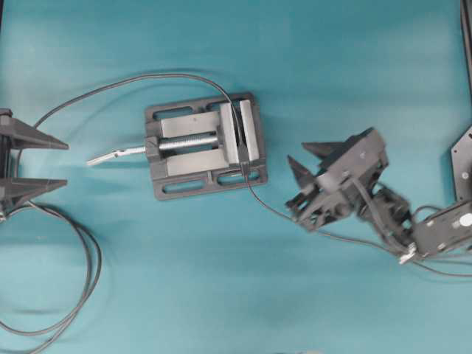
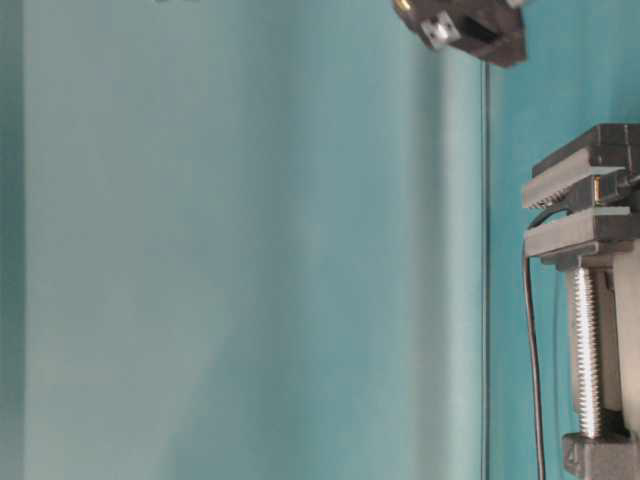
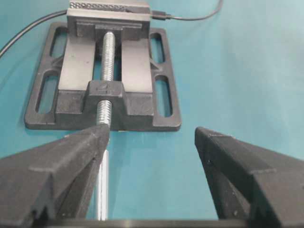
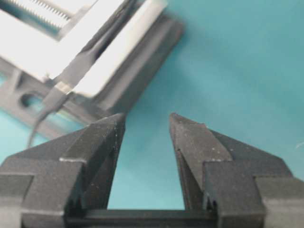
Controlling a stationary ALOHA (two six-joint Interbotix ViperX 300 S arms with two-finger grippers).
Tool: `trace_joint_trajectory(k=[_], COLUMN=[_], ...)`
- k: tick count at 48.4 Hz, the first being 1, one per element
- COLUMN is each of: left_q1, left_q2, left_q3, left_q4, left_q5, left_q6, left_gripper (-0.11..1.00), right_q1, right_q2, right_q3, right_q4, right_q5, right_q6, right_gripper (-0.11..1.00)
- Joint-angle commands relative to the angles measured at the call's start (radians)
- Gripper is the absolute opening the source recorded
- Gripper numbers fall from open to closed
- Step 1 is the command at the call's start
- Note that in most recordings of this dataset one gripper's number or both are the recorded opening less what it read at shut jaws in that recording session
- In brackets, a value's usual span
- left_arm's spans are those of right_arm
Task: Insert the USB cable into the fixed female connector.
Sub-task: 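Open the right gripper and pull it back from the plug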
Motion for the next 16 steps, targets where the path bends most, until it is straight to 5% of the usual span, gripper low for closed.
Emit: trace_joint_trajectory(k=[1,16], left_q1=[-0.002,-0.002], left_q2=[0.014,0.014], left_q3=[-0.012,-0.014], left_q4=[0.003,0.005], left_q5=[-0.003,-0.005], left_q6=[-0.008,-0.008], left_gripper=[0.88,0.88], right_q1=[-0.009,-0.140], right_q2=[-0.084,-0.296], right_q3=[0.049,0.244], right_q4=[-0.060,-0.347], right_q5=[0.012,0.216], right_q6=[0.008,0.014], right_gripper=[0.47,0.47])
